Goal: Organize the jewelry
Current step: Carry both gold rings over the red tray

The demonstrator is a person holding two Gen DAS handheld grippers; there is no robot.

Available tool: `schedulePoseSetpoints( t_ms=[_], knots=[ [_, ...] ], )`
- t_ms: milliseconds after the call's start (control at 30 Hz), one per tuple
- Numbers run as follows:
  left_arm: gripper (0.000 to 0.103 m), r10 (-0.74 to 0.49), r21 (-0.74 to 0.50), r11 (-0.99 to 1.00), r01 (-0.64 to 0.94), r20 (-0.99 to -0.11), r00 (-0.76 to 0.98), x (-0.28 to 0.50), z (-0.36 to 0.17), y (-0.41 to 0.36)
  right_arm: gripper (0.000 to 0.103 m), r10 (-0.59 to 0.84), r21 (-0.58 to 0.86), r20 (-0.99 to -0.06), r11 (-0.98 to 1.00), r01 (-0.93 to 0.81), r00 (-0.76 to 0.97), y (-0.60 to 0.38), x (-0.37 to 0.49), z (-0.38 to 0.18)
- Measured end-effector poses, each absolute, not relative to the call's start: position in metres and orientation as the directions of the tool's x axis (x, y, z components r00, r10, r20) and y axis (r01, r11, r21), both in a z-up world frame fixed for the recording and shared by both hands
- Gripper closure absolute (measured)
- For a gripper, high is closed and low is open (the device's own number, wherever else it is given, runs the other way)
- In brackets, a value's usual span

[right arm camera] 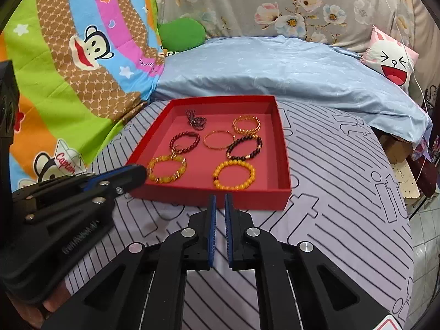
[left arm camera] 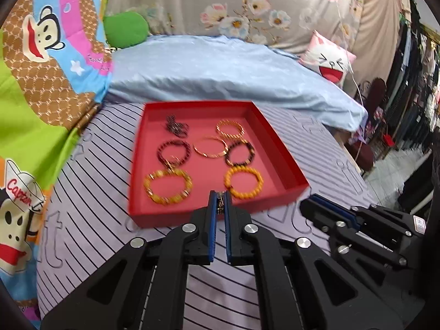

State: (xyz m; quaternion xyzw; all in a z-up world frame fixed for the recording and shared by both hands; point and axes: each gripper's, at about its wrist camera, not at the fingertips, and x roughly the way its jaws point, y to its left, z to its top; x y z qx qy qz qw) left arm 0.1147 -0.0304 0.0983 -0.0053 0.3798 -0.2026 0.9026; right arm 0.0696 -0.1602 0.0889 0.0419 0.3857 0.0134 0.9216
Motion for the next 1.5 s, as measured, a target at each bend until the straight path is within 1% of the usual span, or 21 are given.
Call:
schedulePoseSetpoints(
  t_ms=[67,233,300,400,767,833,933,1000,1233,1500],
  knots=[
    [0.098,-0.364,-0.165,0.922,0.351,-0.680,0.637,0.117,0.099,-0.023,0.097,0.045,0.088,-0.717,0.996,0.026,0.696,-0.168,0.068,0.084],
    [0.098,-0.357,-0.186,0.927,0.324,-0.701,0.617,0.117,0.083,-0.011,0.078,0.012,0.078,-0.766,0.994,0.074,0.643,-0.181,0.051,0.045],
    [0.098,-0.357,-0.194,0.928,0.319,-0.713,0.603,0.115,0.074,-0.009,0.068,-0.010,0.059,-0.779,0.994,0.089,0.626,-0.182,0.046,0.033],
    [0.098,-0.360,-0.210,0.927,0.311,-0.732,0.578,0.112,0.060,-0.008,0.066,-0.019,0.058,-0.802,0.992,0.109,0.597,-0.187,0.046,0.017],
    [0.098,-0.362,-0.225,0.926,0.303,-0.757,0.544,0.109,0.041,-0.011,0.066,0.011,0.064,-0.814,0.995,0.071,0.581,-0.174,0.058,0.002],
    [0.098,-0.361,-0.224,0.926,0.303,-0.760,0.541,0.109,0.040,-0.012,0.069,-0.009,0.041,-0.811,0.997,0.072,0.586,-0.171,0.061,0.001],
    [0.098,-0.360,-0.223,0.926,0.303,-0.762,0.538,0.110,0.038,-0.014,0.077,-0.025,0.019,-0.810,0.997,0.070,0.586,-0.168,0.063,0.001],
    [0.098,-0.360,-0.223,0.927,0.303,-0.763,0.537,0.111,0.038,-0.015,0.087,-0.028,0.014,-0.810,0.998,0.067,0.586,-0.167,0.064,0.001],
    [0.098,-0.362,-0.224,0.926,0.306,-0.761,0.539,0.111,0.040,-0.018,0.087,-0.010,0.039,-0.802,0.997,0.069,0.597,-0.168,0.062,0.008],
    [0.098,-0.376,-0.209,0.918,0.337,-0.726,0.576,0.118,0.067,-0.027,0.087,0.036,0.064,-0.734,0.998,0.016,0.678,-0.160,0.078,0.060]
  ],
)
